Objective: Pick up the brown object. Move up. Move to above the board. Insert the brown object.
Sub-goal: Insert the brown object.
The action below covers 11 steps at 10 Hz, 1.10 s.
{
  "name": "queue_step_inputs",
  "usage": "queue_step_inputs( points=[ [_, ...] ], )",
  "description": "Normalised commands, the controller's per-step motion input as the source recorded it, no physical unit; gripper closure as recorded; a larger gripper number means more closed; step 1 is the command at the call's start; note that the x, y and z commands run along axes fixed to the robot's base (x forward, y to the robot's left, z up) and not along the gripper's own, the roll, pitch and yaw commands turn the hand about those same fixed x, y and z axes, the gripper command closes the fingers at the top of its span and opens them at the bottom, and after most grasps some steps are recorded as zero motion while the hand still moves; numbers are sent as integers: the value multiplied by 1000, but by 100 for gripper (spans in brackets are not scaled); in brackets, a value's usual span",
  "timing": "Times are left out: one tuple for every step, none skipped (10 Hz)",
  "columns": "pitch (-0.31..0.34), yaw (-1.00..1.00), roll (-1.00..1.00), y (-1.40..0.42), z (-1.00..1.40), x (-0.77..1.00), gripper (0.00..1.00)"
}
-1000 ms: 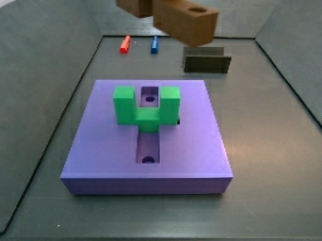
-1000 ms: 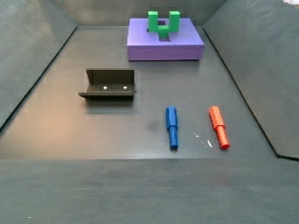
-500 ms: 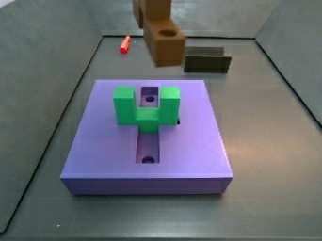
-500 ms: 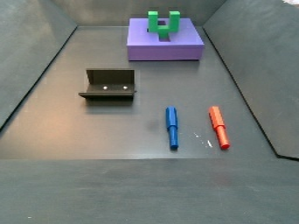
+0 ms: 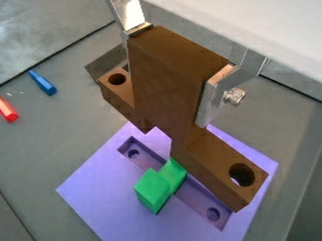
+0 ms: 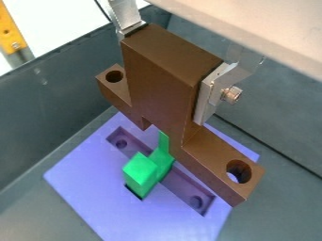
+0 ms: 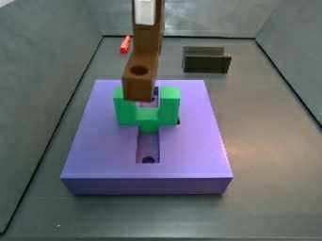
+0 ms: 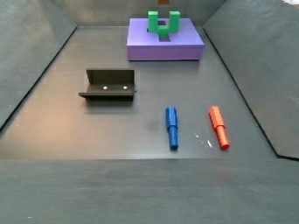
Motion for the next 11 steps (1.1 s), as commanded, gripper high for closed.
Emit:
queue_step_inputs(
  points=[
    [-14,63,26,-203,-283,-31,100],
    [-23,120,44,-140,-471,-77,100],
    [-49,220,0,-89,-574,0,100],
    [-54,306,-40,-57,-551,9,100],
    [-36,220,0,0,-331,0,100],
    [0,111,19,0,-217,11,100],
    [0,31,44,0,-171,0,100],
    [0,0,37,0,-140,0,100],
    [0,34,16,0,-203,17,100],
    [0,54,33,0,-200,63,100],
    [0,37,13,0,-169,26,100]
  ],
)
